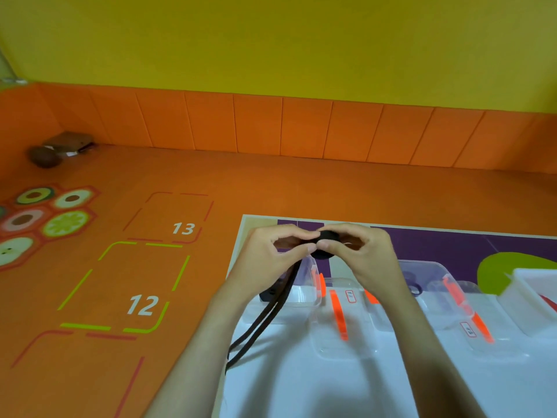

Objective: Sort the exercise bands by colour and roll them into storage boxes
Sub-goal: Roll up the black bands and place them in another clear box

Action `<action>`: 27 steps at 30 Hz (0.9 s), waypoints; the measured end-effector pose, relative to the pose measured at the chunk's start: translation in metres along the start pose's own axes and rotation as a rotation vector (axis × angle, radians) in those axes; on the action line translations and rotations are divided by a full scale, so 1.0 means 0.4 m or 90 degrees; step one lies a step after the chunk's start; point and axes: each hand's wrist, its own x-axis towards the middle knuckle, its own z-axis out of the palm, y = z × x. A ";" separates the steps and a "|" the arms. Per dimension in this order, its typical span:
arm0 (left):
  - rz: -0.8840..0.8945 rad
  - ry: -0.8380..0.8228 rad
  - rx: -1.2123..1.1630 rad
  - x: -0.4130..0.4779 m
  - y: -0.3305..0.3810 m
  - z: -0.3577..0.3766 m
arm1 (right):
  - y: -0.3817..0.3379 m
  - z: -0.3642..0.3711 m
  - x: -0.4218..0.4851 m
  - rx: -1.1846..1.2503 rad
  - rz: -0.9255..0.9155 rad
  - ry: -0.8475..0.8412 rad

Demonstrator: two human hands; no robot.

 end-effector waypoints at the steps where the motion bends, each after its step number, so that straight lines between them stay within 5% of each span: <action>1: -0.004 0.015 -0.022 -0.002 -0.002 0.004 | -0.003 0.013 -0.002 0.032 -0.004 0.034; 6: -0.052 0.101 -0.126 -0.029 -0.040 0.022 | 0.028 0.117 -0.052 0.252 0.081 0.191; 13: -0.059 -0.011 0.041 -0.029 -0.020 -0.052 | 0.024 0.049 -0.007 -0.006 -0.010 -0.076; 20: -0.075 0.196 -0.147 -0.049 -0.038 0.032 | 0.048 0.150 -0.058 0.252 0.101 0.157; 25: -0.073 0.091 -0.022 -0.044 -0.031 -0.021 | 0.062 0.093 -0.045 0.054 0.033 0.013; 27: -0.039 0.062 0.009 -0.031 -0.014 -0.030 | 0.054 0.078 -0.031 0.053 0.016 0.030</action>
